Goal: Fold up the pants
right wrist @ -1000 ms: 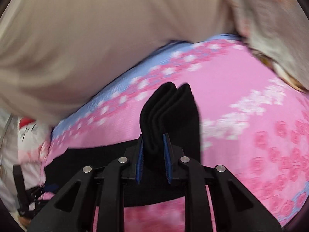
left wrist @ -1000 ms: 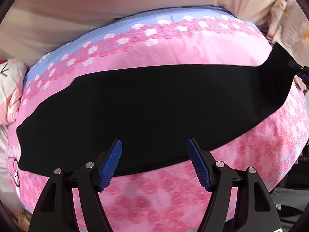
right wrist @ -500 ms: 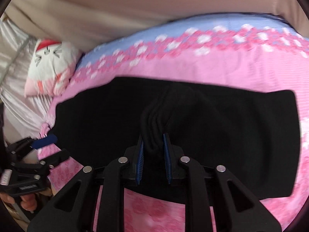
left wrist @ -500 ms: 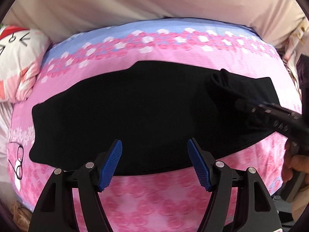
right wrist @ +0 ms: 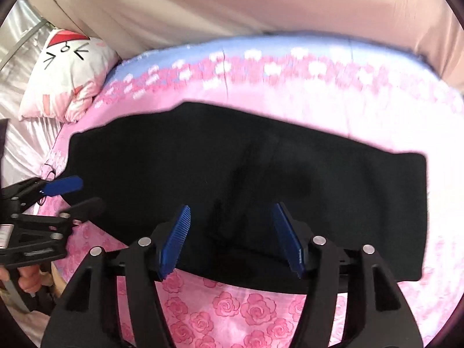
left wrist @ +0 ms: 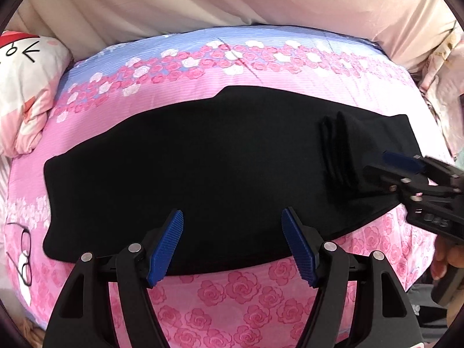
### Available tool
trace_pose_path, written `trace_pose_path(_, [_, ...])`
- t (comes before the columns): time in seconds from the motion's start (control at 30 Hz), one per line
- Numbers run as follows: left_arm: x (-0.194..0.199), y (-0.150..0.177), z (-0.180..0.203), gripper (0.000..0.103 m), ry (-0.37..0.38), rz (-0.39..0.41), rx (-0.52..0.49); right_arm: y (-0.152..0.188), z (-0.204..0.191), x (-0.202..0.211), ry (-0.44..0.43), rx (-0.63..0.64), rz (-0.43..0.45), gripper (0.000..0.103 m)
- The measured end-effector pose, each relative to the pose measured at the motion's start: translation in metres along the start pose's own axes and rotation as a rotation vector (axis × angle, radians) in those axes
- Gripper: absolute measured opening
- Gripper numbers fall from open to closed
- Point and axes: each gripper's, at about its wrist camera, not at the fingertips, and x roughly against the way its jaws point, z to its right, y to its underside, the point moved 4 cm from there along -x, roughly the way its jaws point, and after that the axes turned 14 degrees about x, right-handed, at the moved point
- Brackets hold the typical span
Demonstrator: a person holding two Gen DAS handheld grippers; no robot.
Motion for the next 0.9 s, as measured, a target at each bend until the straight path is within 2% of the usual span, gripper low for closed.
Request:
trace_pose_path(0.1, [0.0,-0.002,-0.001,0.068,0.031,-0.001,-0.007,-0.017,-0.004,0.004,0.042,0.018,0.0,0.059])
trace_pose_path(0.17, [0.003,-0.001,-0.006,0.068,0.054,0.001,-0.011,-0.034,-0.02,0.002,0.02,0.076,-0.001,0.06])
trace_pose_path(0.37, [0.012,0.021,-0.03,0.068,0.075,-0.007,0.001,-0.101,-0.112,-0.026,-0.065,0.35,0.02,0.059])
trace_pose_path(0.5, [0.02,0.038,-0.059,0.068,0.052,-0.007,0.073,-0.133,-0.179,-0.063,-0.122,0.505,0.002,0.059])
trace_pose_path(0.6, [0.022,0.048,-0.092,0.068,0.009,-0.012,0.165,-0.137,-0.218,-0.087,-0.154,0.574,-0.033,0.059])
trace_pose_path(0.73, [0.024,0.062,-0.131,0.068,-0.025,-0.021,0.263,-0.125,-0.259,-0.105,-0.191,0.634,-0.074,0.059])
trace_pose_path(0.8, [0.024,0.069,-0.143,0.068,-0.032,-0.022,0.277,-0.116,-0.273,-0.108,-0.21,0.65,-0.086,0.059])
trace_pose_path(0.9, [0.026,0.078,-0.148,0.068,-0.011,-0.022,0.244,-0.109,-0.297,-0.113,-0.246,0.691,-0.098,0.059])
